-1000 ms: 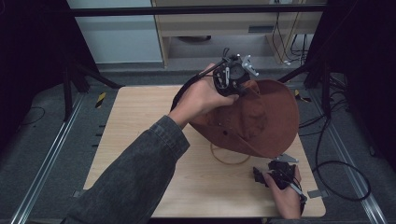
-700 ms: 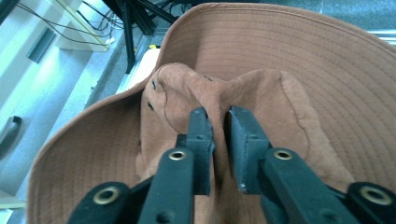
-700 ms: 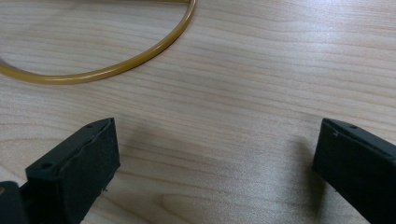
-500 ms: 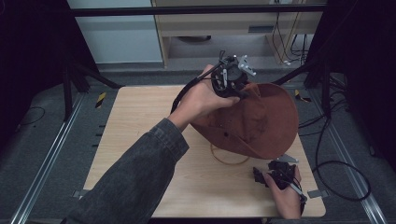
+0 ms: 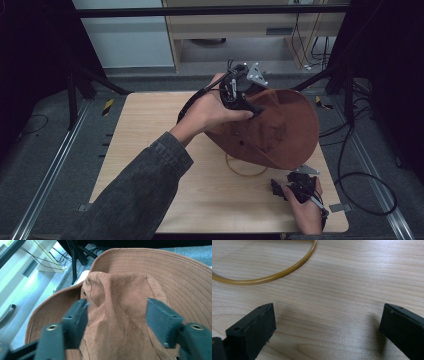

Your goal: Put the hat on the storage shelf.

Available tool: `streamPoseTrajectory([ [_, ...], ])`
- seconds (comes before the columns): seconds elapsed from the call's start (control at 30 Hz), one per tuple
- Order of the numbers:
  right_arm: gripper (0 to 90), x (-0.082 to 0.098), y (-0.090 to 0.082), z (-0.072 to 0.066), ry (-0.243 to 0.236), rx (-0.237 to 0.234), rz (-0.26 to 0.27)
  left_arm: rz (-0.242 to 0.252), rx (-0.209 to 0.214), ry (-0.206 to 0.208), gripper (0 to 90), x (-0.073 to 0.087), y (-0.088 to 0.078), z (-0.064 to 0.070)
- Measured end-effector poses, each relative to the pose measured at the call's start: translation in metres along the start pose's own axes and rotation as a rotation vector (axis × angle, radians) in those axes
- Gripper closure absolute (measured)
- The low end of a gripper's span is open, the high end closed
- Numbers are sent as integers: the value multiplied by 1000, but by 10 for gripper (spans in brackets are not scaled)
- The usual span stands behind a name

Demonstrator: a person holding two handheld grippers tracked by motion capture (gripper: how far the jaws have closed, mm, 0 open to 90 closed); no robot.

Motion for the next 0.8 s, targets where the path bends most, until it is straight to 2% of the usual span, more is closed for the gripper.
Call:
streamPoseTrajectory([
  [0.03, 5, 0, 0, -1, 15, -2, -3, 8, 1, -7, 285, 1, -2, 0],
  [0.07, 5, 0, 0, 0, 0, 0, 0, 14, 2, -15, 260, 1, -3, 0],
  [0.13, 5, 0, 0, 0, 6, -1, -1, 25, 5, -29, 199, 3, -7, 0],
  [0.3, 5, 0, 0, 0, -1, 0, 1, 36, -13, -38, 114, 10, -21, -1],
  [0.47, 5, 0, 0, 0, -2, 1, 1, 71, -25, -59, 81, 19, -41, -4],
  [0.6, 5, 0, 0, 0, -1, 3, 0, 79, -39, -59, 72, 34, -57, -5],
  [0.8, 5, 0, 0, 0, -2, 5, -1, 93, -67, -99, 65, 66, -79, -13],
])
Point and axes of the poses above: each handheld gripper's, and its own axes: y roughly forward along the jaws, x roughly out of its underside, z roughly to its right, the point moved 5 cm from there along y, roughly forward along the jaws, and after that the axes turned 1 degree about -x, right-handed, at the moved point
